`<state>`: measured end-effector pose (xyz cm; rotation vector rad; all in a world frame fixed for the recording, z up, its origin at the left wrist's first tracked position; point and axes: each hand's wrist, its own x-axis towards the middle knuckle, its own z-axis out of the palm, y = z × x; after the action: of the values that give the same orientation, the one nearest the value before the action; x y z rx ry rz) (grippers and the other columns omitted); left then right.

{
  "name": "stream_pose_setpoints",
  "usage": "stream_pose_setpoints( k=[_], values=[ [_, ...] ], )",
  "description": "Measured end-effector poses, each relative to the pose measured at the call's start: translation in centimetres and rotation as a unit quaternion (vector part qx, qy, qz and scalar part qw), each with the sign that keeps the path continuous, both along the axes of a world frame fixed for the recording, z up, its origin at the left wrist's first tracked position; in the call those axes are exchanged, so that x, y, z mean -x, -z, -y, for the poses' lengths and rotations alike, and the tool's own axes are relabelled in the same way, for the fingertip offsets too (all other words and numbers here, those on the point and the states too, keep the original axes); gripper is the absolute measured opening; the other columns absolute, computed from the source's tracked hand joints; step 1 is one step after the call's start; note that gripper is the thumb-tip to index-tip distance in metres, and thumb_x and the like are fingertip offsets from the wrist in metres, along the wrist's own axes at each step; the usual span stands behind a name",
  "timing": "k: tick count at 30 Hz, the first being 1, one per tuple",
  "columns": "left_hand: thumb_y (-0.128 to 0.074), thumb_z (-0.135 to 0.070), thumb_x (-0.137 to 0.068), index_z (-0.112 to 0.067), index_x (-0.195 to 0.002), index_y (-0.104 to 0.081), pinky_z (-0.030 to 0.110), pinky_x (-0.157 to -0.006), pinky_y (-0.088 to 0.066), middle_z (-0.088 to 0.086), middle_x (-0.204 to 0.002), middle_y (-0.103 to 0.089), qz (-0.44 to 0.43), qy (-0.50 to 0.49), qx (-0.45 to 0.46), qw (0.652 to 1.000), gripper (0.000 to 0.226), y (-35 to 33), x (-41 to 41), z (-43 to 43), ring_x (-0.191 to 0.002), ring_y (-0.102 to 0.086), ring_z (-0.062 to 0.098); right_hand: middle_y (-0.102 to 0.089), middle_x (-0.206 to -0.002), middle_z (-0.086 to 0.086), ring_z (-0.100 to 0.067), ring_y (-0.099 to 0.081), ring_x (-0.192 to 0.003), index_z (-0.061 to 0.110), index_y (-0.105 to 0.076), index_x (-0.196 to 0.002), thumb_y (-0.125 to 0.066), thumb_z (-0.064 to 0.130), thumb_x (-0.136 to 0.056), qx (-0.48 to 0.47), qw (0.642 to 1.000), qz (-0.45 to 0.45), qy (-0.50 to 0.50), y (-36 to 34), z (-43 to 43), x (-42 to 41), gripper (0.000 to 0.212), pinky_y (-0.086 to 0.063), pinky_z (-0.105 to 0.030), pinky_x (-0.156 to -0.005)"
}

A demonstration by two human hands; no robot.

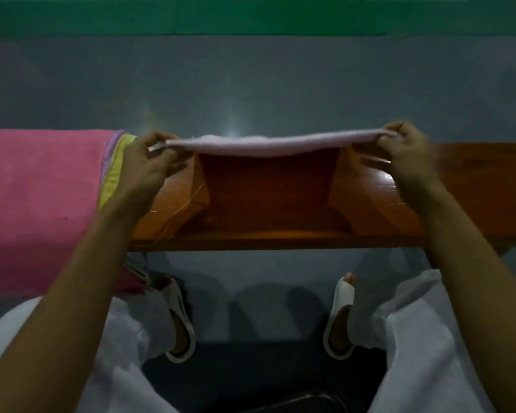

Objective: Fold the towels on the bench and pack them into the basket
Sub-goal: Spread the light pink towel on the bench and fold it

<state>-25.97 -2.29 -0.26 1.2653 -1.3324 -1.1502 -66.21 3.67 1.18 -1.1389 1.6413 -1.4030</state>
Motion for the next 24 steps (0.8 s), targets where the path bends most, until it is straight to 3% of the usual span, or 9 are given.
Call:
stream_pose_setpoints(
  k=[2,5,8,11,15,18,19,21,24],
  values=[
    [-0.062,-0.003,-0.098,-0.005,-0.108,-0.067,0.025,-0.062,-0.058,0.016,-0.100,-0.076,0.130,0.000,-0.041,0.991,0.011,0.5,-0.8,-0.5,-0.081,-0.076,0.017,-0.069,-0.097,-0.018,-0.033,-0.070,-0.086,0.017,-0.060,-0.086,-0.060,0.002,-0.097,-0.090,0.985,-0.139,-0.050,0.7,-0.5,1.0,0.019,-0.057,-0.061,-0.085],
    [-0.064,0.003,-0.091,-0.002,-0.097,-0.072,0.015,-0.043,-0.043,0.009,-0.071,-0.074,0.273,0.049,-0.084,0.957,0.012,0.6,-2.1,-1.3,-0.050,-0.063,0.006,-0.075,-0.089,-0.013,-0.026,-0.074,-0.080,0.010,-0.069,-0.091,-0.067,0.001,-0.093,-0.230,0.930,-0.225,-0.175,0.8,-1.6,1.3,0.010,-0.060,-0.038,-0.073],
    [-0.068,-0.001,-0.090,-0.007,-0.090,-0.077,0.018,-0.046,-0.042,0.009,-0.066,-0.072,0.348,0.153,-0.147,0.913,0.010,0.6,-3.0,-1.6,-0.054,-0.060,0.011,-0.077,-0.083,-0.006,-0.025,-0.074,-0.080,0.008,-0.073,-0.097,-0.068,0.005,-0.094,-0.315,0.878,-0.247,-0.262,0.6,-2.3,1.7,0.006,-0.057,-0.027,-0.067],
    [-0.074,-0.010,-0.090,-0.014,-0.085,-0.081,0.025,-0.060,-0.048,0.009,-0.077,-0.074,0.395,0.263,-0.200,0.857,0.009,0.6,-3.2,-1.8,-0.069,-0.063,0.018,-0.075,-0.086,-0.016,-0.025,-0.069,-0.074,0.006,-0.077,-0.093,-0.072,0.008,-0.092,-0.371,0.840,-0.242,-0.313,0.5,-2.4,2.4,0.006,-0.056,-0.026,-0.064],
    [-0.070,0.001,-0.090,-0.003,-0.092,-0.079,0.013,-0.047,-0.040,-0.009,-0.059,-0.064,0.415,0.371,-0.258,0.790,0.010,0.2,-2.7,-2.2,-0.048,-0.053,0.002,-0.074,-0.090,-0.013,-0.018,-0.068,-0.074,0.009,-0.081,-0.087,-0.080,0.016,-0.085,-0.429,0.767,-0.270,-0.392,0.3,-2.7,2.4,0.008,-0.055,-0.023,-0.069],
    [-0.075,-0.009,-0.091,-0.012,-0.097,-0.081,0.014,-0.049,-0.040,-0.005,-0.068,-0.065,0.430,0.448,-0.268,0.737,0.009,-0.5,-2.7,-2.3,-0.051,-0.050,0.005,-0.072,-0.095,-0.022,-0.025,-0.064,-0.076,0.012,-0.082,-0.092,-0.085,0.038,-0.074,-0.456,0.722,-0.250,-0.457,0.1,-2.7,2.3,0.031,-0.055,-0.027,-0.070],
    [-0.075,-0.013,-0.092,-0.015,-0.101,-0.081,0.014,-0.052,-0.041,-0.008,-0.071,-0.068,0.428,0.469,-0.259,0.728,0.011,-0.7,-2.7,-2.3,-0.054,-0.053,0.003,-0.073,-0.095,-0.020,-0.026,-0.063,-0.074,0.015,-0.083,-0.093,-0.086,0.047,-0.073,-0.447,0.722,-0.248,-0.467,0.0,-2.6,2.4,0.038,-0.054,-0.027,-0.068],
    [-0.075,-0.022,-0.093,-0.020,-0.106,-0.079,0.014,-0.065,-0.048,-0.017,-0.079,-0.074,0.411,0.473,-0.222,0.747,0.014,-0.9,-2.5,-2.2,-0.066,-0.064,-0.001,-0.075,-0.084,-0.010,-0.019,-0.061,-0.066,0.017,-0.083,-0.093,-0.084,0.057,-0.070,-0.405,0.760,-0.252,-0.441,-0.1,-2.5,2.1,0.046,-0.051,-0.024,-0.062],
    [-0.074,-0.033,-0.094,-0.026,-0.097,-0.079,0.019,-0.069,-0.051,-0.013,-0.084,-0.075,0.373,0.334,-0.122,0.857,0.009,0.1,-0.9,-1.7,-0.076,-0.068,0.003,-0.070,-0.067,-0.005,-0.016,-0.055,-0.056,0.011,-0.082,-0.087,-0.078,0.041,-0.080,-0.288,0.857,-0.262,-0.339,0.6,-1.8,0.5,0.031,-0.046,-0.020,-0.053]
  ],
)
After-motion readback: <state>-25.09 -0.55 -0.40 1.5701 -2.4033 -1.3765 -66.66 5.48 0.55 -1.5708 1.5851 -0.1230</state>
